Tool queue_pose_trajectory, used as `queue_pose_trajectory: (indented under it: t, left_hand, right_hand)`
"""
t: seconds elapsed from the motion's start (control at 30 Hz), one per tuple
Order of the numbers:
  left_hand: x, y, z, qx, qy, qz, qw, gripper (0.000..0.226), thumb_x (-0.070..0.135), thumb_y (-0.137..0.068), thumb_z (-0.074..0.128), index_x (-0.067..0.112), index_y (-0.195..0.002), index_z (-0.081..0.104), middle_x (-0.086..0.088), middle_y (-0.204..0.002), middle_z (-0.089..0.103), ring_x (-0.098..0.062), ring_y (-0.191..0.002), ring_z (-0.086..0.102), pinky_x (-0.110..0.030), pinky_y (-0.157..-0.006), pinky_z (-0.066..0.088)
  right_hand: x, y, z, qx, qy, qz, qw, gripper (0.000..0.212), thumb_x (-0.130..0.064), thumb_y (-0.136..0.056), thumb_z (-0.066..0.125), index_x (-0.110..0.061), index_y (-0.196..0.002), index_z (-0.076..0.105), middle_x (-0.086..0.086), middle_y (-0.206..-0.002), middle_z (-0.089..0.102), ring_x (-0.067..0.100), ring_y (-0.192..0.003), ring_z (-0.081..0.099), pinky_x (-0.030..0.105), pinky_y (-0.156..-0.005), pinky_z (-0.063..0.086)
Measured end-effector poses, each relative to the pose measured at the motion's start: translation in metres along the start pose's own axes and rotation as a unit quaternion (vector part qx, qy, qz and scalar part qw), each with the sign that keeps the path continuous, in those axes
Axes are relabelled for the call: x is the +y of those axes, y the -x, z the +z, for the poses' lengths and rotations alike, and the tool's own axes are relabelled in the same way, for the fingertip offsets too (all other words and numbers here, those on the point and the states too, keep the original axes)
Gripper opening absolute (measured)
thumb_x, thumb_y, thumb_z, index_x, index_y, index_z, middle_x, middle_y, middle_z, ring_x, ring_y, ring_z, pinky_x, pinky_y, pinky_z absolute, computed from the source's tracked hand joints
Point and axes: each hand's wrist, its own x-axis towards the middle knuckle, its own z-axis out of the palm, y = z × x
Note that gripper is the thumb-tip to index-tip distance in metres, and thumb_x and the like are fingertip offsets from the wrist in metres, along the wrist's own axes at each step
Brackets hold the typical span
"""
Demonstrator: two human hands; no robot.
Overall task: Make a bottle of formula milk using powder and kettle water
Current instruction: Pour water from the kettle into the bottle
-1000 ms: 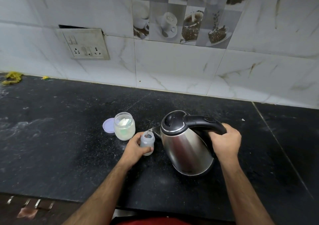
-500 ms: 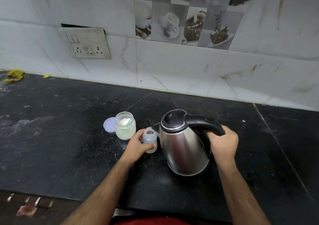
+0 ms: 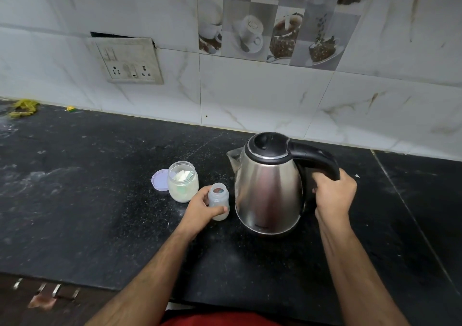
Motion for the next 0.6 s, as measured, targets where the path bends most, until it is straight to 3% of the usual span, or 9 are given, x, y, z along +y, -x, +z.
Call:
queue_pose_trajectory:
  t: [0.2, 0.6]
  left_hand:
    - [-0.002, -0.011, 0.003, 0.002, -0.022, -0.01, 1.0, 0.055, -0.004, -0.073, 0.08, 0.017, -0.119, 0.059, 0.0, -0.112, 0.069, -0.015, -0.105, 0.065, -0.025, -0.091, 0.05]
    - [-0.002, -0.026, 0.009, 0.007, -0.049, -0.015, 0.999, 0.052, -0.003, -0.072, 0.079, 0.028, -0.108, 0.059, 0.007, -0.106, 0.069, -0.006, -0.096, 0.064, -0.013, -0.078, 0.049]
  right_hand:
    - [-0.015, -0.02, 0.024, 0.004, -0.054, 0.015, 0.998, 0.029, 0.008, -0.072, 0.059, -0.015, -0.058, 0.049, 0.001, -0.053, 0.044, 0.013, -0.046, 0.04, 0.025, -0.045, 0.033]
    - [-0.017, -0.085, 0.096, -0.008, -0.064, 0.046, 0.997, 0.022, -0.001, -0.07, 0.065, -0.021, -0.066, 0.057, -0.003, -0.062, 0.05, 0.013, -0.059, 0.048, 0.025, -0.054, 0.039]
